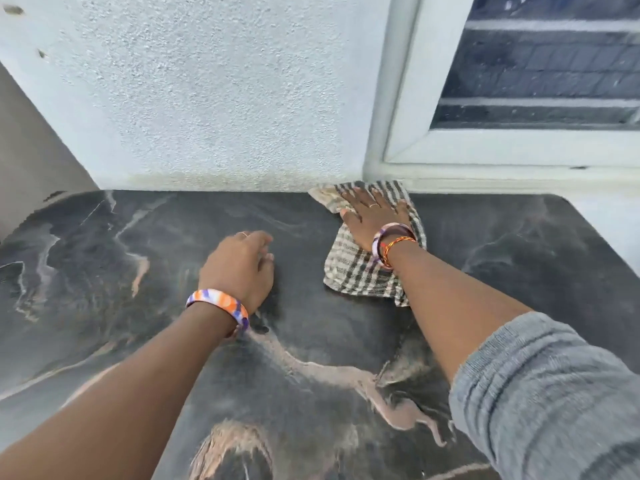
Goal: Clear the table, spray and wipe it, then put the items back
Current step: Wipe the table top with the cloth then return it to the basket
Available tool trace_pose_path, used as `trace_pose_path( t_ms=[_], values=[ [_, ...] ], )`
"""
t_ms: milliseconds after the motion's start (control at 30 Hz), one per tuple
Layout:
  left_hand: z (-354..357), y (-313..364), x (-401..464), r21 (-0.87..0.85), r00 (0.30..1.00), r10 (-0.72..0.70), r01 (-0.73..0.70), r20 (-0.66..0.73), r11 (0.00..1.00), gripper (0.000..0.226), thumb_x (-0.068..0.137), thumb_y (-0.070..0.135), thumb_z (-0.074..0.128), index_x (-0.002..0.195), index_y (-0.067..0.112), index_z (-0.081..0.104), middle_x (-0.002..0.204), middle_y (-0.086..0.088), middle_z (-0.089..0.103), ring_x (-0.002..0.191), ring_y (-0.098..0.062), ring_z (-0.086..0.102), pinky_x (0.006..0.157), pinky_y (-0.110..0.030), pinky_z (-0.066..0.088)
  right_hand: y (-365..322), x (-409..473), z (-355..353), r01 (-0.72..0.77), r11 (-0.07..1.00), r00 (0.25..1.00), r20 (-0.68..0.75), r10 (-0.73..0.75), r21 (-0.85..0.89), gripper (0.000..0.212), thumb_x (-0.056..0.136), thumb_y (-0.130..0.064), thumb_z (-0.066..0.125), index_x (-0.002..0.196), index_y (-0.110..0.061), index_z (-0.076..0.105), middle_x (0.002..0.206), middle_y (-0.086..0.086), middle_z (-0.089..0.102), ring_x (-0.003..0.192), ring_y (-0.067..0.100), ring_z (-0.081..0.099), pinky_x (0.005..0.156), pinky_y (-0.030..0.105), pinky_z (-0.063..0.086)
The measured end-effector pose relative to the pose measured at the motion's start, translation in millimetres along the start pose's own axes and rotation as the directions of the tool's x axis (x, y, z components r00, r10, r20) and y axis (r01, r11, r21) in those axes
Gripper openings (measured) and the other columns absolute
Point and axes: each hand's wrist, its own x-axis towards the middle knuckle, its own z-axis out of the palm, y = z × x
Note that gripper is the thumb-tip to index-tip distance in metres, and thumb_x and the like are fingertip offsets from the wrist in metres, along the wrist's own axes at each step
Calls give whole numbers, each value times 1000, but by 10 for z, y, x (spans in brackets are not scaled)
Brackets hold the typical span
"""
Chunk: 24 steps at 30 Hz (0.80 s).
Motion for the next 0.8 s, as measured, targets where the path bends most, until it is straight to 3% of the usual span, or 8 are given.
trace_pose_path(
  t_ms=[367,533,667,733,800],
  values=[
    [834,1341,211,-81,985,155,-149,77,986,33,90,14,49,122,12,57,114,-7,63,111,-28,54,94,-36,46,1821,-206,-319,-310,950,949,-53,311,30,52,99,-43,16,150,-34,9,159,-14,-1,148,15,0,114,60,-5],
    [960,1546,192,-93,974,212,-204,81,974,30,89,13,48,116,12,61,110,-9,65,107,-30,57,92,-39,48,2419,-399,-387,-587,800,802,-49,596,127,52,98,-41,15,150,-36,8,160,-11,-3,148,21,-3,111,66,-4],
    [935,1545,127,-117,973,213,-202,89,972,29,88,12,49,114,11,62,107,-10,66,106,-31,58,91,-40,48,2624,-731,-386,-734,650,655,-49,754,198,53,98,-43,17,150,-34,9,156,7,21,140,35,24,108,58,20],
    [872,1499,61,-137,976,197,-184,91,973,29,88,11,49,113,12,63,106,-10,66,105,-32,58,90,-40,49,2594,-945,-361,-747,639,639,-69,766,184,54,99,-41,17,151,-30,10,152,12,28,136,37,32,106,53,26],
    [792,1423,-4,-146,979,181,-167,90,975,28,89,11,48,113,12,63,107,-11,66,105,-33,58,88,-40,49,2523,-1144,-335,-737,659,656,-77,751,150,54,99,-41,17,151,-29,9,155,11,23,138,37,27,109,52,23]
  ],
)
